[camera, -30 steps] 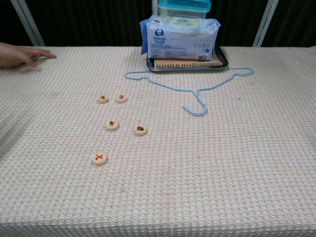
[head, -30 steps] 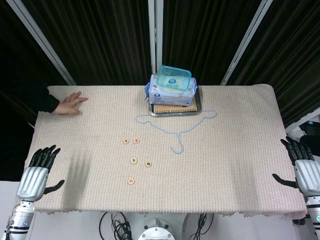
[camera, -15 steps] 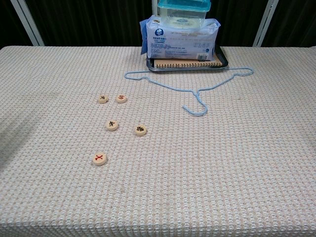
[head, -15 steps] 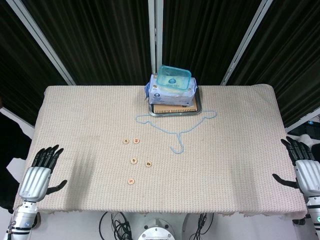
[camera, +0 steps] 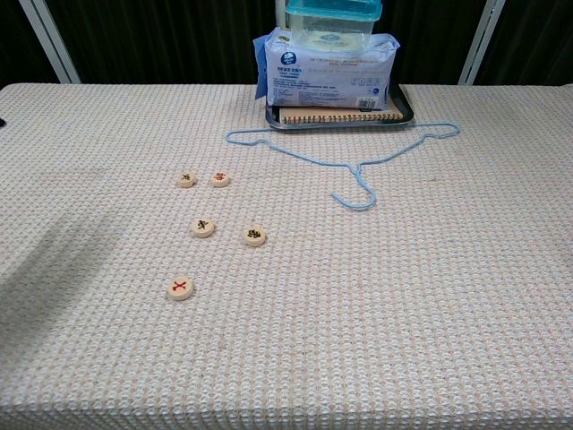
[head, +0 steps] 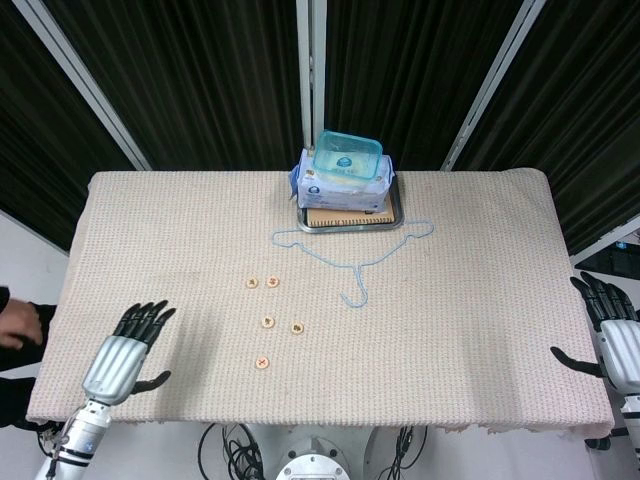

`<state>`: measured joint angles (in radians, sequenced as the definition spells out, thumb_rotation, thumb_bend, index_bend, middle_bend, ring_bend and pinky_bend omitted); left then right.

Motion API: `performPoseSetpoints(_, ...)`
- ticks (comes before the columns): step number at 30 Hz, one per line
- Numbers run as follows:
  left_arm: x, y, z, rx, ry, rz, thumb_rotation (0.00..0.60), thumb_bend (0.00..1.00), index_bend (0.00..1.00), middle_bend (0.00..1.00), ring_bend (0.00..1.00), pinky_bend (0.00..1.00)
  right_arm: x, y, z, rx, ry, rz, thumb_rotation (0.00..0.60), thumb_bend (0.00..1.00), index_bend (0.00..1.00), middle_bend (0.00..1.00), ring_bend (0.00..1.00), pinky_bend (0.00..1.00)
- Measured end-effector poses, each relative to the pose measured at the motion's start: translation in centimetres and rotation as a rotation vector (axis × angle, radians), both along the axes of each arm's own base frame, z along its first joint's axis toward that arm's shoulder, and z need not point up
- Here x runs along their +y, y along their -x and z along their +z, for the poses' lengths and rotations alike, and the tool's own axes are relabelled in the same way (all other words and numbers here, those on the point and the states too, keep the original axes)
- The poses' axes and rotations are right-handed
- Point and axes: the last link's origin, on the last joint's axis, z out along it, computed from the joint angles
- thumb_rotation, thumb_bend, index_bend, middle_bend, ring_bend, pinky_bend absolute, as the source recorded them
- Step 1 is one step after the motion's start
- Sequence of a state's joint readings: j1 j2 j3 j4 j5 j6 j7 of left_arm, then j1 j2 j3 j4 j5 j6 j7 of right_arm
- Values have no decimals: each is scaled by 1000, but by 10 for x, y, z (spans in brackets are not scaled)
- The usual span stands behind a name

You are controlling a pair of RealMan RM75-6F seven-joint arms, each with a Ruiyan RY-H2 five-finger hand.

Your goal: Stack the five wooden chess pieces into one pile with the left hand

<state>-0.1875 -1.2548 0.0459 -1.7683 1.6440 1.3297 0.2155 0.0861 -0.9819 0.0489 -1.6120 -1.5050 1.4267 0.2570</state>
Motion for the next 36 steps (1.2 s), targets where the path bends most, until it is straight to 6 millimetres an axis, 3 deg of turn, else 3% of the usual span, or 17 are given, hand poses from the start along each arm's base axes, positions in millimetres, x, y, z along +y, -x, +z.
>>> performPoseSetpoints(6, -2, -28, -28, 18, 118, -121, 600, 173, 182, 12, 0, 0, 2, -1, 0, -5, -6, 12, 600, 91, 0, 0, 0, 0)
performPoseSetpoints(12, -4, -48, -58, 26, 198, -201, 600, 173, 215, 12, 0, 0, 4, -2, 2, -12, -4, 19, 600, 92, 0, 0, 0, 0)
performPoseSetpoints(18, 4, -54, -86, 26, 235, -206, 600, 188, 228, 13, 0, 0, 5, -2, 4, -15, -6, 25, 600, 92, 0, 0, 0, 0)
performPoseSetpoints(28, 27, -52, -104, 47, 237, -158, 600, 279, 273, 14, 0, 0, 6, -1, 7, -25, 0, 29, 600, 91, 0, 0, 0, 0)
performPoseSetpoints(36, 35, -60, -112, 30, 240, -159, 600, 283, 318, 22, 0, 0, 5, -1, 7, -24, -2, 27, 600, 92, 0, 0, 0, 0)
